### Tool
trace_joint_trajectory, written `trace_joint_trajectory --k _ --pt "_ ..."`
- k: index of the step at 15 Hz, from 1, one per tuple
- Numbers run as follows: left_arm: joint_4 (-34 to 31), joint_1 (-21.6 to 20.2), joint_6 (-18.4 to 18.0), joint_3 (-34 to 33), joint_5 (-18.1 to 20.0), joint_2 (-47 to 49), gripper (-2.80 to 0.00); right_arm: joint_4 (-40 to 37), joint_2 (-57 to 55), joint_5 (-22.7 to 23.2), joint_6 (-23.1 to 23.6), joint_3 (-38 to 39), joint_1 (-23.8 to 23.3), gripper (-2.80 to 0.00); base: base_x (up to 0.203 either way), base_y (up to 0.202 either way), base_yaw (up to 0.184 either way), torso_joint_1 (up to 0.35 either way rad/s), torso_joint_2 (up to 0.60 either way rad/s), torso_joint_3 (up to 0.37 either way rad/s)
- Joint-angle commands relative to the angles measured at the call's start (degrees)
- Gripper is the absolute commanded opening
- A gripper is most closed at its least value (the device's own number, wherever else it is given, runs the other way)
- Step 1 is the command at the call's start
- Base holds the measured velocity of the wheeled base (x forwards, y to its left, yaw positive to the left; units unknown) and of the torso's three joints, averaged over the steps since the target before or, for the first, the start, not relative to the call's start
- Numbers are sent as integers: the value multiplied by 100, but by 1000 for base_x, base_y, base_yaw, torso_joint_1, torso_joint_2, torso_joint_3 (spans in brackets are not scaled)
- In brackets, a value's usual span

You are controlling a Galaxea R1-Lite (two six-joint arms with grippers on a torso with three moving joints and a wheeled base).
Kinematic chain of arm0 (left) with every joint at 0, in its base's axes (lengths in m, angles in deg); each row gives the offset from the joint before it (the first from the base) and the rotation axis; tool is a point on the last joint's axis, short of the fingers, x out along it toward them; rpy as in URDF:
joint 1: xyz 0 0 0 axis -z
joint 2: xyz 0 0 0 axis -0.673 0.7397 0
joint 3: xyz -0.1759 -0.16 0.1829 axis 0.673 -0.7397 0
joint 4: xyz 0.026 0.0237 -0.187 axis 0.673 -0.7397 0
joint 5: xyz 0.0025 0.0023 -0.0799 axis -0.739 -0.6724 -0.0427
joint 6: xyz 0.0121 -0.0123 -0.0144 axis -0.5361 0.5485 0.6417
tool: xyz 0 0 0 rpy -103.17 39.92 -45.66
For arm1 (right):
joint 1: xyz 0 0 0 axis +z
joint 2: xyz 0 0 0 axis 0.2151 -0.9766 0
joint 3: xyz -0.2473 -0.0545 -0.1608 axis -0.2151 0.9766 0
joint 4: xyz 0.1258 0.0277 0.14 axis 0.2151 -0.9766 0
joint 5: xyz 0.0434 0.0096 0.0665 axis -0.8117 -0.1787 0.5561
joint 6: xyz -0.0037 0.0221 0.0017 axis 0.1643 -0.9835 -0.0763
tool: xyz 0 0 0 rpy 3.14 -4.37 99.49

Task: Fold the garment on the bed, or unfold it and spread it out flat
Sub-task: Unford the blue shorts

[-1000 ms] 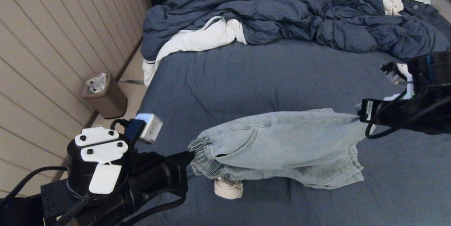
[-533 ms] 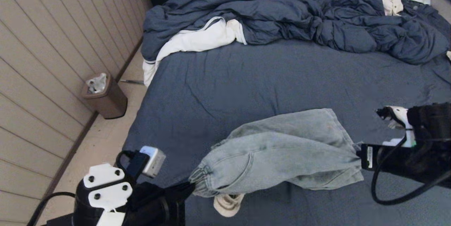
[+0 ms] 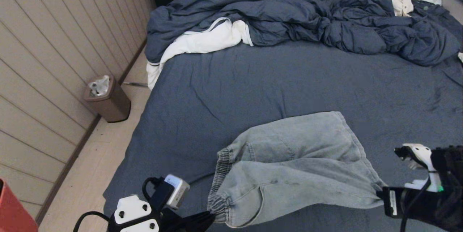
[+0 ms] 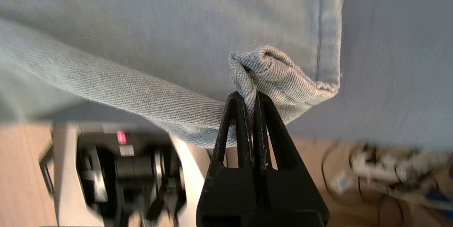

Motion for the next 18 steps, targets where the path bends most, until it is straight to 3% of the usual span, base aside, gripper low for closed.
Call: trace_joint_trajectory --k 1,4,5,9,10,18 --pt "243 135 14 -197 5 149 -280 4 57 3 -8 477 19 -280 0 0 0 0 0 0" --pt "344 159 14 -274 15 149 -280 4 63 4 -1 558 21 -280 0 0 0 0 0 0" --pt "603 163 14 -422 61 149 -280 4 74 -1 -1 684 21 0 0 0 0 0 0 0" --pt "1015 174 -54 -769 159 192 -280 12 74 9 -16 766 74 0 0 0 0 0 0 0" --pt "1071 193 -76 -829 153 252 0 12 78 13 -19 773 80 0 0 0 0 0 0 0" --pt "1434 376 -92 -922 125 235 0 6 49 50 -36 276 85 0 0 0 0 0 0 0"
